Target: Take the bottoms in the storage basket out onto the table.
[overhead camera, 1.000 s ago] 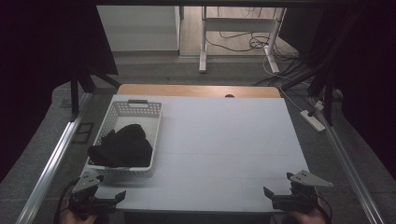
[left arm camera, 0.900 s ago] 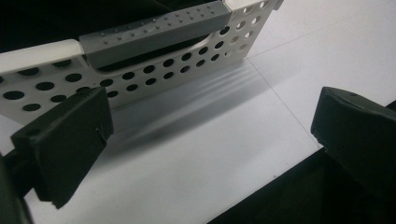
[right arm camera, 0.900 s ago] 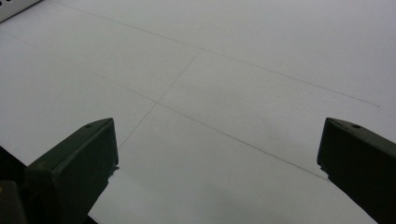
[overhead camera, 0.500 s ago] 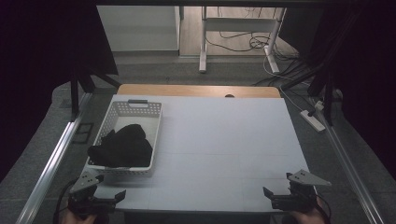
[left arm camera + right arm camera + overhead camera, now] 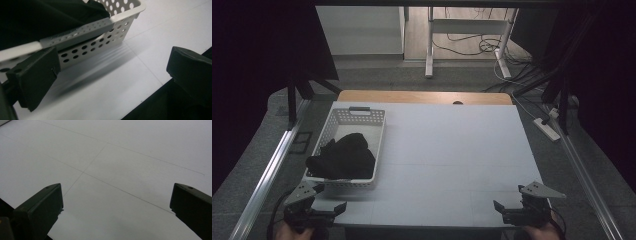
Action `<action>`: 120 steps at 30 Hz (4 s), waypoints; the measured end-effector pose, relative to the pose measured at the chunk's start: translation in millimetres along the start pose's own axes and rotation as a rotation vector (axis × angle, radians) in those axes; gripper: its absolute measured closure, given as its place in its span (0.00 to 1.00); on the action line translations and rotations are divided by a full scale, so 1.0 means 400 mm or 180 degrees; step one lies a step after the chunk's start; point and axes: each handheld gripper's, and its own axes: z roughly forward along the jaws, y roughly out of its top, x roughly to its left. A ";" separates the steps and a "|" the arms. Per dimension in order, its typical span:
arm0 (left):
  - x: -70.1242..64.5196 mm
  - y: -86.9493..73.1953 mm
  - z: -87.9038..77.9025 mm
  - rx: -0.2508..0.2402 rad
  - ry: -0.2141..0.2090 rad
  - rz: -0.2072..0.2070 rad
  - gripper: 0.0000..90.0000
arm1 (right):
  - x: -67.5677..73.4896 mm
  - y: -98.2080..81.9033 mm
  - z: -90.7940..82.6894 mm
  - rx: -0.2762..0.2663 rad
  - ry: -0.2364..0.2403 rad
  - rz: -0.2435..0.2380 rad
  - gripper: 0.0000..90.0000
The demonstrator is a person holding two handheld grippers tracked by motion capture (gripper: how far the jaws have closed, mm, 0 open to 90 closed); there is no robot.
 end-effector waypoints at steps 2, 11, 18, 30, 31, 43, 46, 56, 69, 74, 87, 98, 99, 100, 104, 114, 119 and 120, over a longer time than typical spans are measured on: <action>0.000 0.003 0.000 -0.0010 0.0008 0.0000 0.00 | -0.001 0.000 0.000 -0.0002 -0.0001 0.0006 0.00; 0.009 0.018 -0.007 -0.0022 0.0100 -0.0004 0.00 | -0.002 0.000 0.001 0.0007 0.0000 0.0011 0.00; 0.023 0.033 -0.009 0.0014 0.0186 -0.0040 0.00 | -0.002 0.000 0.001 0.0013 -0.0002 0.0023 0.00; 0.033 0.046 -0.003 0.0011 0.0286 -0.0129 0.00 | -0.003 0.000 0.002 0.0019 0.0015 0.0019 0.00; 0.034 0.049 -0.003 0.0008 0.0307 -0.0129 0.00 | -0.003 0.000 0.002 0.0019 0.0015 0.0019 0.00; 0.066 0.074 -0.007 0.0054 0.0300 -0.0145 0.00 | -0.002 0.001 0.004 0.0046 0.0031 0.0007 0.00; 0.078 0.074 -0.006 0.0077 0.0310 -0.0177 0.00 | -0.002 0.001 0.005 0.0061 0.0031 0.0000 0.00; 0.106 0.092 0.007 0.0124 0.0342 -0.0185 0.00 | -0.002 0.002 0.007 0.0077 0.0034 -0.0004 0.00; 0.127 0.117 0.039 0.0232 0.0304 -0.0141 0.00 | 0.000 0.002 0.009 0.0102 0.0030 -0.0011 0.00; 0.139 0.132 0.057 0.0293 0.0247 -0.0152 0.00 | -0.001 0.002 0.009 0.0110 0.0029 -0.0017 0.00; 0.154 0.162 0.102 0.0538 0.0214 -0.0072 0.00 | -0.001 0.003 0.010 0.0116 0.0029 -0.0013 0.00; 0.176 0.203 0.139 0.0727 0.0068 0.0045 0.00 | -0.001 0.003 0.011 0.0126 0.0036 -0.0013 0.00; 0.180 0.208 0.145 0.0767 0.0071 0.0069 0.00 | 0.000 0.003 0.011 0.0126 0.0037 -0.0014 0.00; 0.183 0.212 0.149 0.0797 0.0081 0.0070 0.00 | 0.000 0.003 0.011 0.0125 0.0037 -0.0016 0.00; 0.191 0.232 0.168 0.0995 0.0089 0.0016 0.00 | 0.000 0.003 0.012 0.0128 0.0037 -0.0020 0.00; 0.205 0.265 0.227 0.1403 0.0157 0.0189 0.01 | 0.000 0.003 0.012 0.0137 0.0040 -0.0035 0.00; 0.213 0.276 0.251 0.1506 0.0130 0.0257 0.00 | 0.001 0.003 0.013 0.0142 0.0041 -0.0040 0.00; 0.214 0.279 0.254 0.1504 0.0126 0.0292 0.00 | 0.001 0.004 0.013 0.0144 0.0042 -0.0042 0.00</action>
